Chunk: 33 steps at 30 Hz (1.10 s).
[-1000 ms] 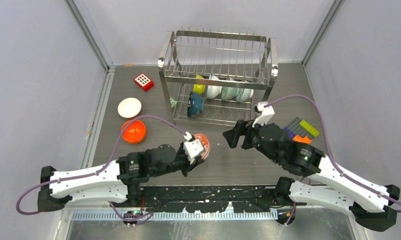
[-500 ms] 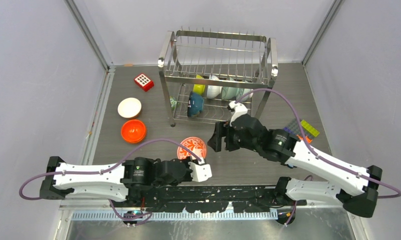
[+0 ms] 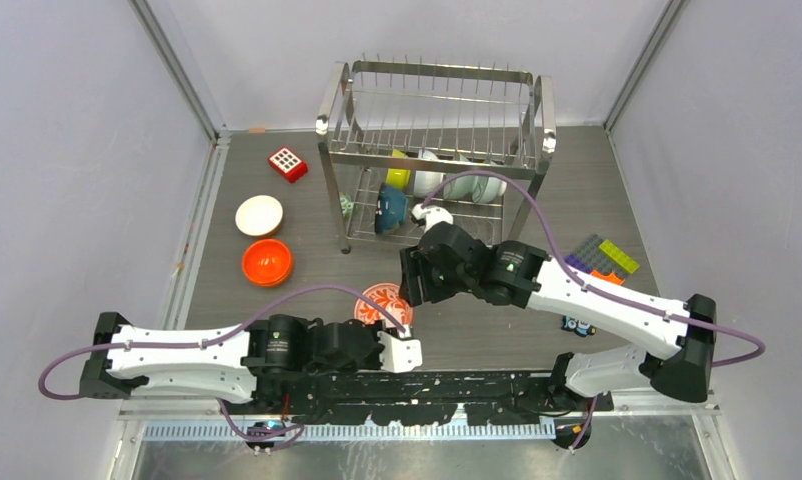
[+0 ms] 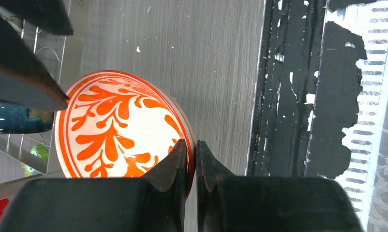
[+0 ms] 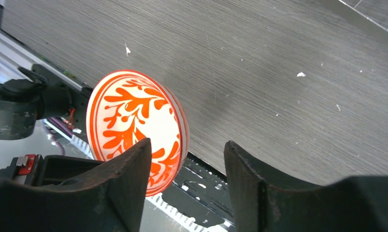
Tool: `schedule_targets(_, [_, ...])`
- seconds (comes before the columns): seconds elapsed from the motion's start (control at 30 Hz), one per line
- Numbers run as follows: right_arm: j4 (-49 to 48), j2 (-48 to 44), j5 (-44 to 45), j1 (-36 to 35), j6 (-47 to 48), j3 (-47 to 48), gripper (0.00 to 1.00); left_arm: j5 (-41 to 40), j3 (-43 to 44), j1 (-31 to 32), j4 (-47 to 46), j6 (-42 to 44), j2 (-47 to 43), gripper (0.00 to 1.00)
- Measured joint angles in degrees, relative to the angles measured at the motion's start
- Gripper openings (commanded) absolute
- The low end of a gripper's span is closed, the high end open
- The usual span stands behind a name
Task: Unload the bowls from the dish rack
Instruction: Place the bowl at the center of the board.
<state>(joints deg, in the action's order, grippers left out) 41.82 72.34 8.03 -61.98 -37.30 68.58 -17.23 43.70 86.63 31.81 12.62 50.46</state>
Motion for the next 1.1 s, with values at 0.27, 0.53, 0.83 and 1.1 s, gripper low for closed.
schedule_targets(0.27, [4.04, 6.10, 3.69, -2.82, 2.75, 3.56, 0.47, 2.01, 0.09, 0.00, 0.31, -0.24, 0.52, 0.00])
schedule_targets(0.53, [6.40, 9.90, 5.44, -4.20, 4.44, 5.09, 0.38, 3.19, 0.11, 0.00, 0.96, -0.68, 0.52, 0.00])
schedule_targets(0.83, [6.82, 14.51, 5.35, -5.01, 5.53, 7.45, 0.30, 3.34, 0.09, 0.00, 2.16, -1.95, 0.28, 0.00])
schedule_targets(1.1, [6.49, 16.44, 5.44, -6.29, 5.73, 8.59, 0.01, 3.30, -0.98, 0.02, 2.29, -3.23, -1.44, 0.01])
